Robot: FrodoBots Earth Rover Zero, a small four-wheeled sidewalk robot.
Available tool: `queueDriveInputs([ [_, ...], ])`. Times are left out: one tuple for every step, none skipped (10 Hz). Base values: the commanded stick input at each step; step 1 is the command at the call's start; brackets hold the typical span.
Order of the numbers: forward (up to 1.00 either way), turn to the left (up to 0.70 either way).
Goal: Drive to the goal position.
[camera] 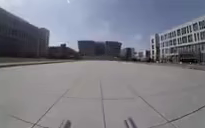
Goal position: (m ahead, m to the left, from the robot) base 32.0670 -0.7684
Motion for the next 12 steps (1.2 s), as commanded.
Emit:
queueDriveInputs([
  [0.85, 0.0],
  [0.85, 0.0],
  [0.85, 0.0],
  [0.85, 0.0],
  [0.85, 0.0],
  [0.85, 0.0],
  [0.85, 0.0],
  [0.85, 0.0],
  [0.85, 0.0],
  [0.85, 0.0],
  [0.85, 0.0],
  [0.85, 0.0],
])
